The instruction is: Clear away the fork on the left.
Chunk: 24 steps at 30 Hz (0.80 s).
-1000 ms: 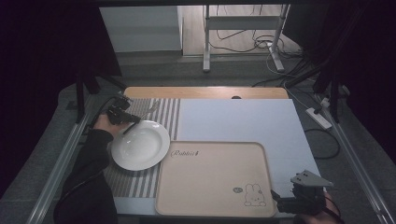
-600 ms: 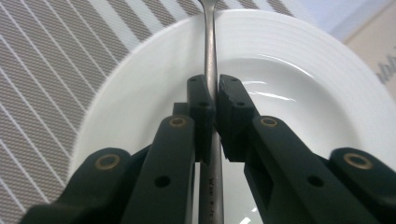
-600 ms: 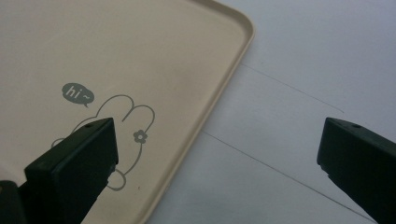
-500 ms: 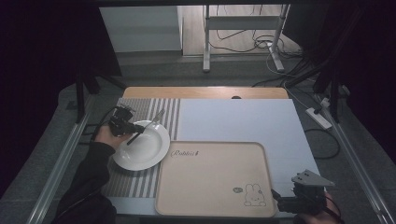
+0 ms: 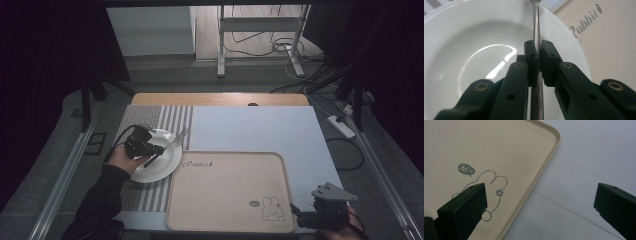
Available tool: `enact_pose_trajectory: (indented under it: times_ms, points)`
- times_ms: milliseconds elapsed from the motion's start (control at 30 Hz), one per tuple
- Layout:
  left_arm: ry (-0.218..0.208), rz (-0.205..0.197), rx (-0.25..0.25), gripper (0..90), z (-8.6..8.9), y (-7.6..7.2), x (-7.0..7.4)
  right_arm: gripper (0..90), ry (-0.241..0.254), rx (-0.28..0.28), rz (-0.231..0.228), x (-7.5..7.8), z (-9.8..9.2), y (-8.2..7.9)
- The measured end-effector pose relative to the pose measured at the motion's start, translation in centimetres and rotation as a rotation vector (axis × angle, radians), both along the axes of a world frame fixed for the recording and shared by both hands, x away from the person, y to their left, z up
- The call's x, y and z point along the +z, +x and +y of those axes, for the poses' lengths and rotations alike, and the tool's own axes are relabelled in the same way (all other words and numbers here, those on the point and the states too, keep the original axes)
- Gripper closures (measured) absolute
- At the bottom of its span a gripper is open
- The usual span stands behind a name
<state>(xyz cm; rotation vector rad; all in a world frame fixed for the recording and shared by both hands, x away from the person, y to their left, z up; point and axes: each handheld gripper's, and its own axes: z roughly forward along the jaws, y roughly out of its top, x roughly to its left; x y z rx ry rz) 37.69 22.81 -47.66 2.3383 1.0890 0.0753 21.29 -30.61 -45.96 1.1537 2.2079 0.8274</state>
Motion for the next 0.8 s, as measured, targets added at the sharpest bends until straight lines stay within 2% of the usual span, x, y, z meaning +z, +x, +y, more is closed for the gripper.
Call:
enact_pose_trajectory:
  times_ms: [233, 333, 433, 533, 700, 800]
  points:
    - [0.002, 0.013, -0.006, 83.6, -1.3, -1.7, -0.2, 0.0, -0.003, 0.005, -0.002, 0.0, 0.0, 0.0]
    - [-0.028, 0.016, 0.012, 83.6, -2.0, -3.0, -0.2, 0.0, -0.008, 0.007, -0.004, 0.0, 0.1, -0.1]
    - [-0.03, 0.016, 0.005, 83.6, -2.6, -3.6, -0.2, 0.0, -0.008, 0.009, -0.004, 0.0, 0.1, -0.1]
    - [-0.05, 0.047, 0.004, 83.6, -3.9, -4.8, -0.4, 0.0, -0.012, 0.014, -0.007, 0.0, 0.1, -0.1]
    - [-0.034, 0.044, -0.021, 83.6, -5.9, -6.2, -0.7, 0.0, -0.017, 0.017, -0.007, 0.0, 0.2, -0.2]
    - [-0.042, 0.033, -0.033, 83.6, -7.0, -7.1, -0.7, 0.0, -0.018, 0.018, -0.009, 0.0, 0.2, -0.2]
